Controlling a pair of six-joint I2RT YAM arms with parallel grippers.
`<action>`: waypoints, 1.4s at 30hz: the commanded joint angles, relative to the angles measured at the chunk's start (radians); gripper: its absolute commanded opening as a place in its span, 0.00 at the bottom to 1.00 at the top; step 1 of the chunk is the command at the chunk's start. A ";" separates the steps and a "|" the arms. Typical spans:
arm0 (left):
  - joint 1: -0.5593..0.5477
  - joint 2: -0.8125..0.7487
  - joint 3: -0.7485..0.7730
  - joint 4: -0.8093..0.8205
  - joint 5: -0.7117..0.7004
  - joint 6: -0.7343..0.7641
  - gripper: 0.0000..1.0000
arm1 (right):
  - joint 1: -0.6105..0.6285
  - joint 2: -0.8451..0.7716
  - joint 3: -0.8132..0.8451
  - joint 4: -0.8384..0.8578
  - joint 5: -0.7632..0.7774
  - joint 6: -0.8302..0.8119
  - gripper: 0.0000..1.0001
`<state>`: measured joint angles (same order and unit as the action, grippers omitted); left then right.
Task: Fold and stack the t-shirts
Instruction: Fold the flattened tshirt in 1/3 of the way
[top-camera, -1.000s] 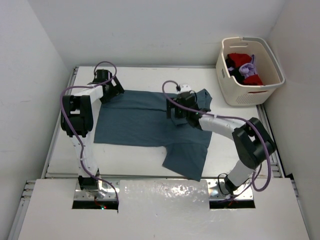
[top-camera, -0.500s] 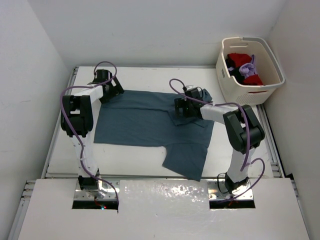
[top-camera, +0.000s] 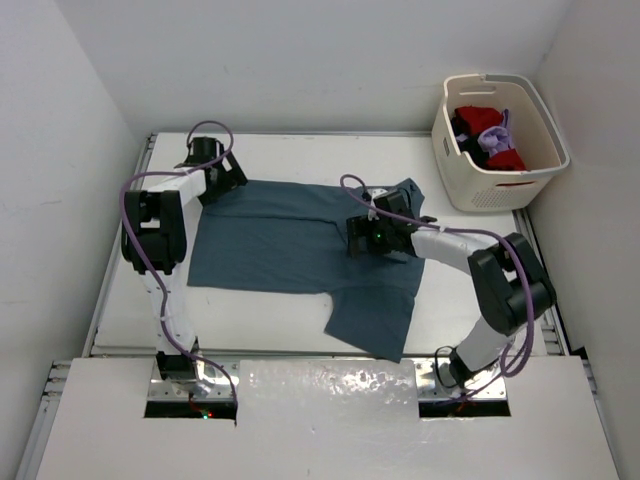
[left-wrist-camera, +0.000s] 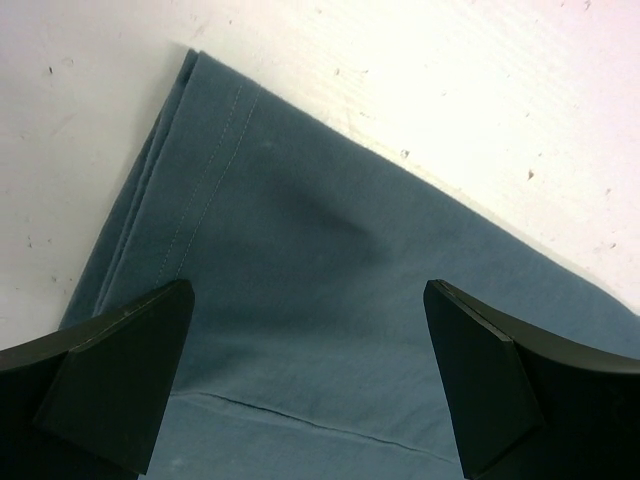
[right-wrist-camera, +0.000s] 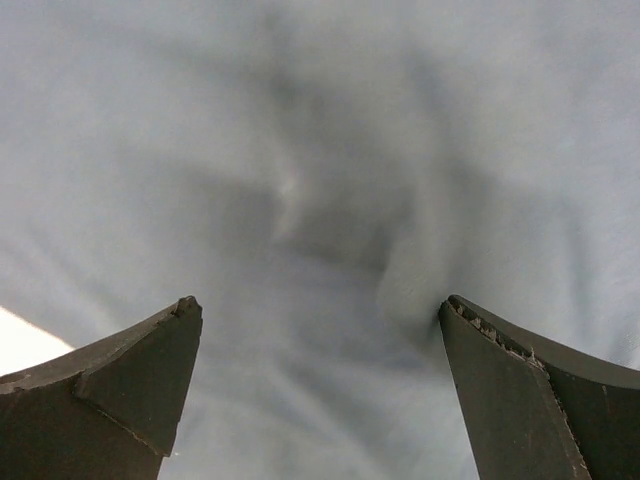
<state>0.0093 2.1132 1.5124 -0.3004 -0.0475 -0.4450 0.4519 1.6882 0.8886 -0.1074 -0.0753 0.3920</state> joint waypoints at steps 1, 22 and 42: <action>0.009 -0.006 0.046 0.010 -0.009 0.011 1.00 | 0.040 -0.065 -0.016 -0.038 -0.053 -0.004 0.99; 0.009 -0.007 0.034 0.009 -0.003 0.014 1.00 | 0.225 0.126 0.239 -0.117 0.296 -0.438 0.72; 0.011 -0.007 0.037 0.006 -0.009 0.011 1.00 | 0.217 0.214 0.286 -0.101 0.339 -0.357 0.11</action>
<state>0.0101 2.1132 1.5299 -0.3115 -0.0483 -0.4416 0.6758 1.9331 1.1431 -0.2352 0.2619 0.0097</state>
